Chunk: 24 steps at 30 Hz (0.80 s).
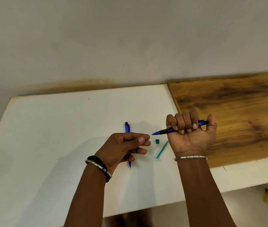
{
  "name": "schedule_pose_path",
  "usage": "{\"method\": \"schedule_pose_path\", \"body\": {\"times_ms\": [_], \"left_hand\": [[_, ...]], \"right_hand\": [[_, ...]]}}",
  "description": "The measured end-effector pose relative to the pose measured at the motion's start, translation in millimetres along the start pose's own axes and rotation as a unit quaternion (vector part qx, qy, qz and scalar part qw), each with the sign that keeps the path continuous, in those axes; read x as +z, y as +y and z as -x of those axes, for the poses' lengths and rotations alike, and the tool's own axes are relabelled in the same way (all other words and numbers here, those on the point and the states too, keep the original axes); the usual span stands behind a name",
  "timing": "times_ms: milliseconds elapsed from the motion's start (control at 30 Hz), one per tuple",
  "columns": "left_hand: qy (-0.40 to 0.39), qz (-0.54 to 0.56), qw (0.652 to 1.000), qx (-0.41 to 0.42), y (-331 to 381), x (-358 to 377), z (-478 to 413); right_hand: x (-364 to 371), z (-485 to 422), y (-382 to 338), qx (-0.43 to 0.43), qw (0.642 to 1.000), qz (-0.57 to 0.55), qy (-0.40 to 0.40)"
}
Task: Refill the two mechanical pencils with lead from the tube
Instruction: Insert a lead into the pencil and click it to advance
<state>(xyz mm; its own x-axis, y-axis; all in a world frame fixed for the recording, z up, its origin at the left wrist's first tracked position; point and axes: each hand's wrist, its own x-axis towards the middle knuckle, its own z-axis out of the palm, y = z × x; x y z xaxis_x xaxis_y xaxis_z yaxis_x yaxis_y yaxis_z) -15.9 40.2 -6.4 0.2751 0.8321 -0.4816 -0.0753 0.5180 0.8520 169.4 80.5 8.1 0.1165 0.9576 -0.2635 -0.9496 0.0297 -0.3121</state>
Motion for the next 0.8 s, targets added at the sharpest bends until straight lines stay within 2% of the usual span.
{"method": "schedule_pose_path", "body": {"times_ms": [33, 100, 267, 367, 500, 667, 733, 800], "left_hand": [[0.000, 0.002, 1.000, 0.002, -0.2, -0.5, -0.3], [0.003, 0.007, 1.000, 0.004, -0.5, -1.4, -1.2], [0.030, 0.010, 0.999, 0.020, -1.0, -1.4, -2.9], [0.147, 0.014, 0.988, 0.041, -2.4, -5.0, -7.2], [0.330, -0.064, 0.941, 0.037, -10.9, -13.9, -12.8], [0.382, -0.179, 0.906, 0.021, -16.9, -13.8, -14.7], [0.381, -0.212, 0.900, 0.003, -17.3, -12.9, -15.5], [0.371, -0.243, 0.896, -0.011, -17.6, -12.1, -15.8]], "right_hand": [[-1.6, -1.4, 3.0, 0.004, 0.999, -0.017, -0.036], [-8.5, -4.3, 3.6, 0.016, 0.998, -0.017, -0.056], [-6.5, -11.3, 6.1, 0.044, 0.998, 0.039, -0.002], [-1.9, -15.7, 10.4, 0.082, 0.992, 0.075, 0.065], [-0.8, -16.0, 17.9, 0.097, 0.974, 0.197, 0.054], [-1.5, -11.3, 37.3, 0.089, 0.909, 0.399, 0.083], [-0.9, -8.5, 42.6, 0.086, 0.853, 0.510, 0.073], [-4.7, -6.8, 47.6, 0.055, 0.776, 0.626, 0.051]]}}
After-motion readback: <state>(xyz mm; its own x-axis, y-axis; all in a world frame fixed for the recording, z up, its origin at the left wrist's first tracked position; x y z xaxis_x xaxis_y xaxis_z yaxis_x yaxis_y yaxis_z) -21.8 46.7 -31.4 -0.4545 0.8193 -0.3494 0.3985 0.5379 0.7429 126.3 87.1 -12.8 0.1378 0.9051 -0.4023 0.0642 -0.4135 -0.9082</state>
